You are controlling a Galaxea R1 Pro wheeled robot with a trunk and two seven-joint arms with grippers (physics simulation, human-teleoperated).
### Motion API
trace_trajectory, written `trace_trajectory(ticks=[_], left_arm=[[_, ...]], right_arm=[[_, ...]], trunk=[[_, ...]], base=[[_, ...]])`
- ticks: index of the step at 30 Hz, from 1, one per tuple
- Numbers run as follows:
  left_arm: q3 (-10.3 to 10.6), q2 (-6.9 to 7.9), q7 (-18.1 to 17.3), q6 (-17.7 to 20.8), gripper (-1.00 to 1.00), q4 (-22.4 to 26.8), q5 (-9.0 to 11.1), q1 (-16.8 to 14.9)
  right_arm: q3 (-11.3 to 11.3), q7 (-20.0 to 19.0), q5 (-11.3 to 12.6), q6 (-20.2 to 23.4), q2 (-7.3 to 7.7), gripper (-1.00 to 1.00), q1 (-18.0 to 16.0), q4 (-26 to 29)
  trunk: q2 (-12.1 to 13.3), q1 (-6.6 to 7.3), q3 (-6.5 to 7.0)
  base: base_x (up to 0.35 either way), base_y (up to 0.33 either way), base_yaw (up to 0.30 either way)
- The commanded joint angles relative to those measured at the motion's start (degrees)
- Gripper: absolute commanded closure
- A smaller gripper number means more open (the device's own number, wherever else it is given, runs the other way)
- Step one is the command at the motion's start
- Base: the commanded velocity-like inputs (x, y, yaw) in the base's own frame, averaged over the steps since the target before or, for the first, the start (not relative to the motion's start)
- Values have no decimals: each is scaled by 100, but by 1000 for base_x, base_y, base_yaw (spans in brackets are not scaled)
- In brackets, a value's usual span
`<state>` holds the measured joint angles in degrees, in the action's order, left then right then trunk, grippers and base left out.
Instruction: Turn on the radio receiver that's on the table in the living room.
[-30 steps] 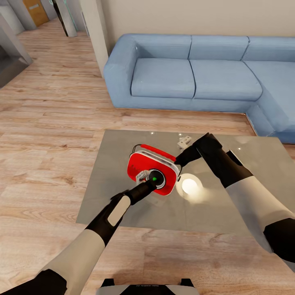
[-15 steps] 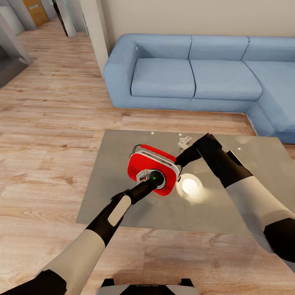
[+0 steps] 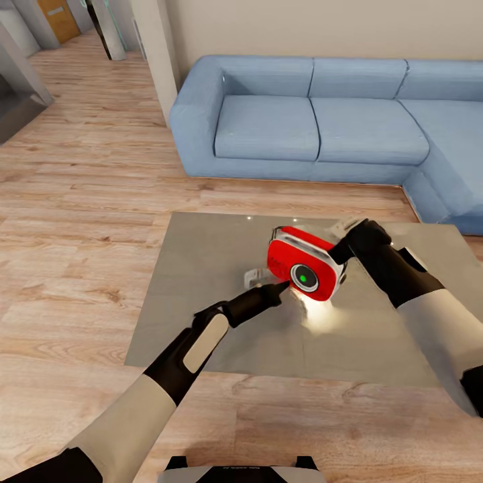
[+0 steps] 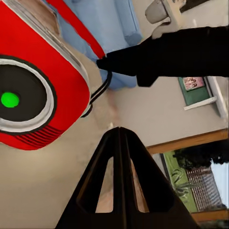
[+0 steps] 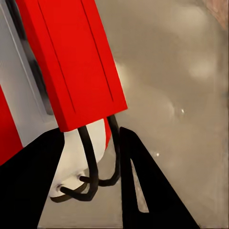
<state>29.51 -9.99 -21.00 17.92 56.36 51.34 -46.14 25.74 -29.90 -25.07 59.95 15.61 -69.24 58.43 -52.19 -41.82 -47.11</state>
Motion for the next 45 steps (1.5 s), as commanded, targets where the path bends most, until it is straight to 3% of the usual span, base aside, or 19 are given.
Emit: trace_trajectory(ticks=[1,3,8,9,13,16,18,20,24,27,31,38,45], left_arm=[[5,0,-69,0,100,0,-5,0],[14,46,-319,0,100,6,-16,0],[19,447,-752,125,100,14,-19,0],[20,658,-1002,196,100,15,-19,0],[20,1170,-1298,237,100,-109,4,3],[27,1450,-1360,212,100,-495,31,7],[33,1547,-1437,185,100,-815,31,15],[36,1584,-1625,169,100,-1015,17,34],[37,1619,-2440,28,100,-1515,-24,55],[38,1622,-2701,-143,100,-1720,-38,58],[38,1623,-2809,-243,100,-1812,-44,59],[38,1624,-2804,-262,100,-1835,-27,60],[38,1617,-2784,-271,100,-1851,-14,61]], right_arm=[[-4,8,30,5,42,100,-1,2],[-16,25,25,5,203,100,-1,7],[-30,17,27,5,398,100,-1,61],[-32,8,28,5,445,100,-1,103],[-33,-4,29,5,487,100,-1,408],[-38,-7,31,5,513,100,-1,586],[-53,-7,37,5,540,100,-1,690],[-69,-7,41,5,552,100,-1,759],[-144,-7,54,5,570,100,-1,1017],[-170,-7,73,5,573,100,-1,1222],[-181,-11,102,5,568,100,-1,1352],[-183,-8,357,5,570,100,-1,1371],[-183,-1,396,5,574,100,-1,1351]], trunk=[[0,0,0],[0,0,0],[0,0,0],[0,0,0],[0,0,0],[0,0,0],[0,0,0],[0,0,0],[0,0,0],[0,0,0],[0,0,0],[0,0,0],[0,0,0]], base=[[0,0,0],[0,0,0],[0,0,0],[0,0,0],[0,0,0],[0,0,0],[0,0,0],[0,0,0],[0,0,0],[0,0,0],[0,0,0],[0,0,0],[0,0,0]])
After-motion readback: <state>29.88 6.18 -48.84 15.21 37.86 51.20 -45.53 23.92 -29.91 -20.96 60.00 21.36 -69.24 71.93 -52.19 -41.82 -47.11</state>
